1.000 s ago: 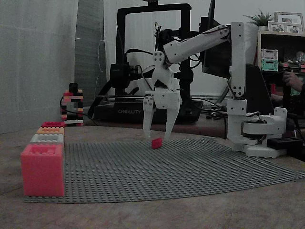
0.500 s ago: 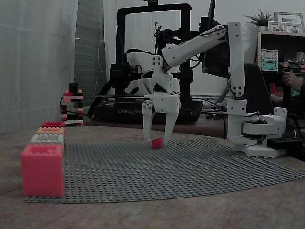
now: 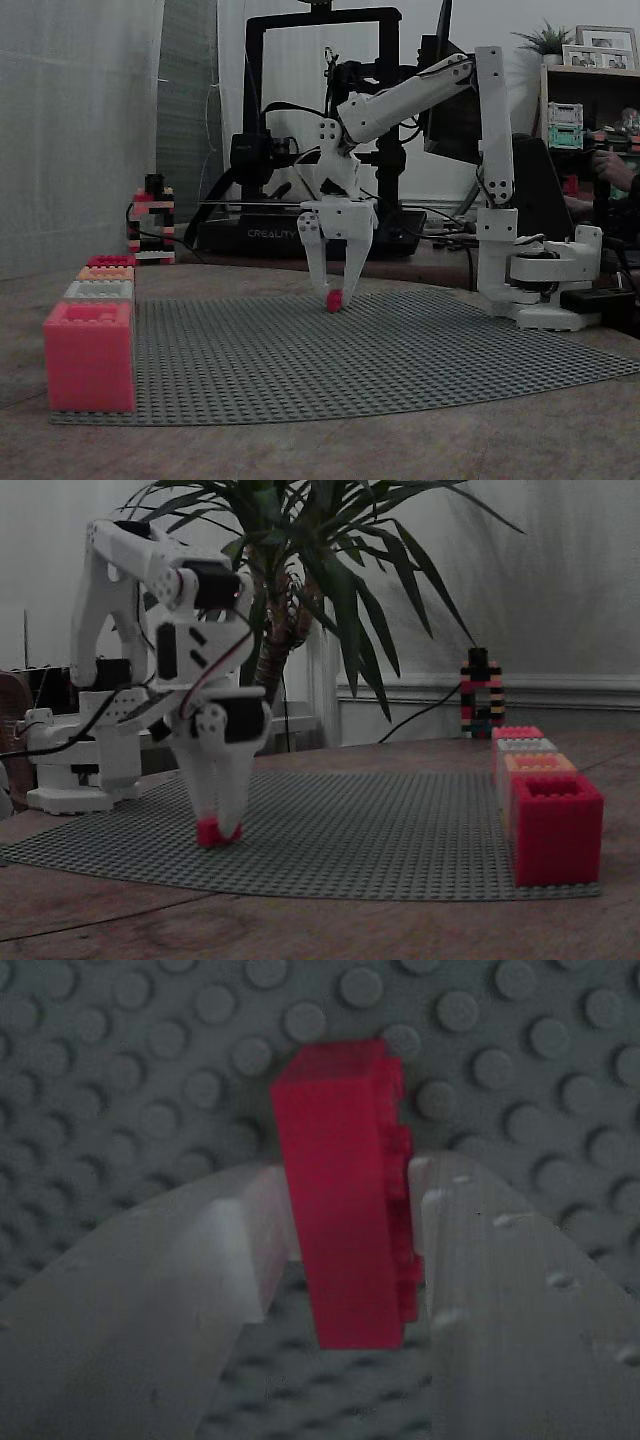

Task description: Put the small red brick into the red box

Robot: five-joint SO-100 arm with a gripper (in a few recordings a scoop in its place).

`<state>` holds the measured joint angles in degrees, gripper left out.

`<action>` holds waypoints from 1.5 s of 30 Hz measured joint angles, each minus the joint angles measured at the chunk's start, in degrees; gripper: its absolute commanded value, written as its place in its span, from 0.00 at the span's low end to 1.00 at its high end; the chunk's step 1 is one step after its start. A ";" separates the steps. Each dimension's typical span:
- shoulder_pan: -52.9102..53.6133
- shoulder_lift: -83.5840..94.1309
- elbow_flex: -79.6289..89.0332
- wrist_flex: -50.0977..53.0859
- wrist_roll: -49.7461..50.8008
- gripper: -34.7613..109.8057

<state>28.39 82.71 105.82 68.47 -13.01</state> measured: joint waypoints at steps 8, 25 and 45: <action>0.00 -3.43 -18.46 0.44 2.02 0.24; -10.20 -28.83 -63.02 -13.71 2.90 0.24; -13.01 -51.33 -79.10 -23.03 2.90 0.24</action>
<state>15.38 31.38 26.72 45.44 -10.11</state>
